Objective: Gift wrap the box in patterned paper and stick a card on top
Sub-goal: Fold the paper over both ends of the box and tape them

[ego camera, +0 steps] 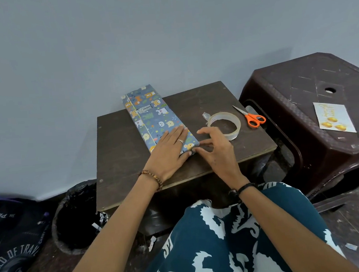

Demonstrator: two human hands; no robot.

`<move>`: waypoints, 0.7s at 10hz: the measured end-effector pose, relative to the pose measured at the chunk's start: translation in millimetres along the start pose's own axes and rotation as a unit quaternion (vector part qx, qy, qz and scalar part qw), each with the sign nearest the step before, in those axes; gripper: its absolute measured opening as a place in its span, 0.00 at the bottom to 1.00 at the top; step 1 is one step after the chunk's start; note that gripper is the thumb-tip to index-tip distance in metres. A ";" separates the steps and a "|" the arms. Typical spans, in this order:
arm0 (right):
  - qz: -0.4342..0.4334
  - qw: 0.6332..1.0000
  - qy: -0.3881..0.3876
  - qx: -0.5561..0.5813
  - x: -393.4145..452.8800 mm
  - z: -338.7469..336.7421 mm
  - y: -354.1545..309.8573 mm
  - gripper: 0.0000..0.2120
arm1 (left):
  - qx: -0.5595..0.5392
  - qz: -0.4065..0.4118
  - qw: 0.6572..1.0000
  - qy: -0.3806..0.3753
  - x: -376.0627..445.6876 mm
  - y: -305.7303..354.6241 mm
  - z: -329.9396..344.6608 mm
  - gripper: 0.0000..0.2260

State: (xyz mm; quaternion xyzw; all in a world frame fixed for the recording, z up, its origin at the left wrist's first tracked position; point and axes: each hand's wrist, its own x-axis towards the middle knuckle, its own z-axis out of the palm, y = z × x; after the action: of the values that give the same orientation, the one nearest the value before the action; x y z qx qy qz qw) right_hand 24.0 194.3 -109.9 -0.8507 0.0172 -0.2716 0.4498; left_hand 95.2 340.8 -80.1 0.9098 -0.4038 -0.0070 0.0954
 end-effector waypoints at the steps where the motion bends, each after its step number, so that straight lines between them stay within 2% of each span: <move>1: 0.032 0.997 -0.045 0.053 6.9 -4.8 1.8 0.20 | 0.004 -0.011 1.000 0.010 0.2 4.4 0.4 0.33; 2: 0.049 0.993 -0.063 0.084 11.8 -7.6 1.7 0.23 | 0.001 -0.022 0.999 0.037 0.6 6.0 1.3 0.31; 4: 0.109 0.978 -0.080 0.161 17.8 -14.8 2.2 0.26 | 0.003 -0.018 0.999 0.039 -0.4 6.7 0.5 0.29; 5: 0.100 0.978 -0.073 0.171 19.5 -19.9 -0.1 0.18 | 0.001 -0.019 0.999 0.047 -0.6 7.2 1.5 0.29; 6: 0.084 0.992 0.033 0.091 21.5 -24.2 -1.5 0.10 | 0.000 -0.025 0.998 0.050 -0.7 7.9 1.8 0.29; 7: 0.060 0.975 0.029 -0.211 22.4 -24.2 4.0 0.14 | -0.006 -0.027 0.998 0.050 -0.4 7.3 1.5 0.29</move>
State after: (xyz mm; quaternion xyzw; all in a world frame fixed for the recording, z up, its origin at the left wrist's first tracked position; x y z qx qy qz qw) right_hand 32.4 167.5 -92.1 -0.9156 0.1384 -0.2593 0.2744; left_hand 89.5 336.0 -80.3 0.9190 -0.3739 0.0333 0.1205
